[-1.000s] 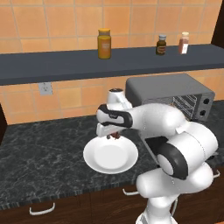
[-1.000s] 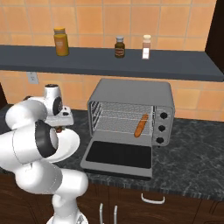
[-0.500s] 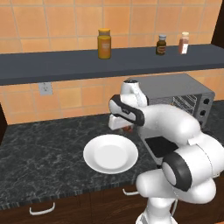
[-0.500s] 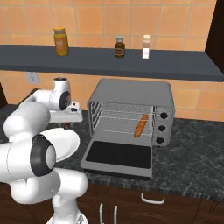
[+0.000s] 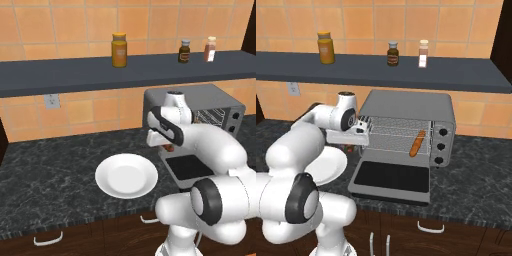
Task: Pick up the kebab skewer and baguette bread, and place them inside the toaster oven. Close the toaster oven door and start by setting the timer.
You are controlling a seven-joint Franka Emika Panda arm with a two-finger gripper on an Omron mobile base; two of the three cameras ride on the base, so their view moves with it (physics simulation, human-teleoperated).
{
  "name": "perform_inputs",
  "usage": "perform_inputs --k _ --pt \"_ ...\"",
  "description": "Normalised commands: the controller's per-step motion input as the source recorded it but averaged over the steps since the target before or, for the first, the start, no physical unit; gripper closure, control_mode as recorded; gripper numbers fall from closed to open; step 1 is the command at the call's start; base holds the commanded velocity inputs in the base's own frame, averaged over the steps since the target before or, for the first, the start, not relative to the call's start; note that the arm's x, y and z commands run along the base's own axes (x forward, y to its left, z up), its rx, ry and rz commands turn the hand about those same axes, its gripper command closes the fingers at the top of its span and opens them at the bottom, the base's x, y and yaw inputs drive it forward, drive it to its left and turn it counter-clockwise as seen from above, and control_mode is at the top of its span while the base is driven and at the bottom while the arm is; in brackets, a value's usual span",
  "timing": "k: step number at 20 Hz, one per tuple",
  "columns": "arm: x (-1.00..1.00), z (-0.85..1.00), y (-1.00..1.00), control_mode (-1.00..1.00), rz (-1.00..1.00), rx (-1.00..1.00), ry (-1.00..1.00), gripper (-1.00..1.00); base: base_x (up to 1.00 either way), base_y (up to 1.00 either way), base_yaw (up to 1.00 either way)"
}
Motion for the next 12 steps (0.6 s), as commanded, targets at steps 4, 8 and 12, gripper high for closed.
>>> perform_inputs --k 4,8,12 --pt "-0.09 -0.04 -0.80 -1.00 -0.09 0.00 0.01 1.00 0.00 0.00 0.00" --pt "-0.11 -0.13 -0.86 -1.00 -0.07 0.01 0.00 1.00 0.00 0.00 0.00" --pt "0.13 -0.20 -0.66 -1.00 -0.04 0.00 0.00 1.00 0.00 0.00 0.00"
